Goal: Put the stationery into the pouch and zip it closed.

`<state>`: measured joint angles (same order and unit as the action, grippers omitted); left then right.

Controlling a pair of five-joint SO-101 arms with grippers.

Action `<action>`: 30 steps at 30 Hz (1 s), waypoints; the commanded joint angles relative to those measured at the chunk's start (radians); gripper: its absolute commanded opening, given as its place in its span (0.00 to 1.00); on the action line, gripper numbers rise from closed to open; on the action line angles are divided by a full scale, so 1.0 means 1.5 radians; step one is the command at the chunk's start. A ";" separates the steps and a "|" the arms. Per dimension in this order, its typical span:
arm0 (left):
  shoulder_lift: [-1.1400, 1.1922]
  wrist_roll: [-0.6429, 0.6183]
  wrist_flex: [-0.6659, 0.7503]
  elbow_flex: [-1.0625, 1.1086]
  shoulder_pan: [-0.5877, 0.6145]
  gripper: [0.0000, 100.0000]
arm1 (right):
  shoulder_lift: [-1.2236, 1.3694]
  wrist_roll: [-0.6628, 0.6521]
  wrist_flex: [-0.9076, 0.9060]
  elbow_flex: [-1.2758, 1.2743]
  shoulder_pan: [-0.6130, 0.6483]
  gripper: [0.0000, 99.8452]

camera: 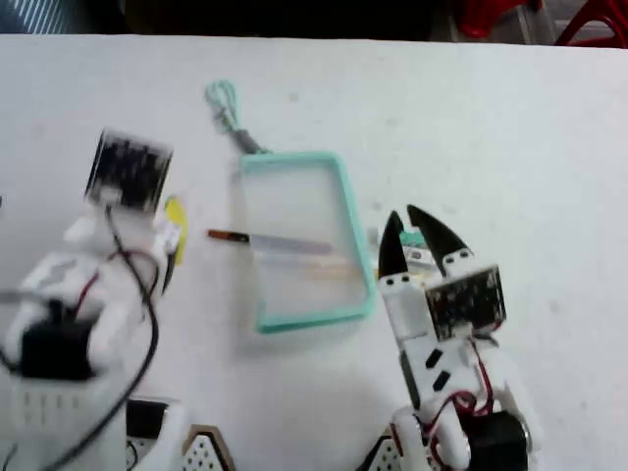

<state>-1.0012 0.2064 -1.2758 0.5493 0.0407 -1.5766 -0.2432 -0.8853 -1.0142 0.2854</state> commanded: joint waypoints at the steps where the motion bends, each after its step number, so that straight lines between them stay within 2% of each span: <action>1: 0.285 -0.044 -0.091 -0.196 -0.015 0.18 | 0.169 -0.002 0.035 0.077 0.007 0.05; 7: 0.529 -0.128 -0.191 -0.459 -0.015 0.22 | 0.497 -0.001 -0.017 0.204 -0.011 0.05; 10: 0.624 -0.210 -0.192 -0.564 -0.015 0.22 | 0.577 0.053 -0.029 0.236 -0.039 0.05; 13: 0.732 -0.307 -0.161 -0.639 -0.014 0.22 | 0.589 0.097 -0.026 0.235 -0.050 0.05; 17: 0.884 -0.403 -0.085 -0.714 -0.015 0.22 | 0.589 0.096 -0.017 0.214 -0.048 0.05; 24: 1.112 -0.470 -0.008 -0.898 -0.019 0.22 | 0.589 0.096 0.083 0.128 -0.048 0.05; 27: 1.201 -0.510 0.010 -0.993 -0.019 0.22 | 0.589 0.096 0.099 0.115 -0.048 0.05; 30: 1.292 -0.512 0.026 -1.086 -0.019 0.22 | 0.589 0.096 0.099 0.114 -0.047 0.05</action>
<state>0.8201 -0.5347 -1.2896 -0.8730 0.0391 -0.6943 -0.1066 -0.7610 -0.8516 0.2225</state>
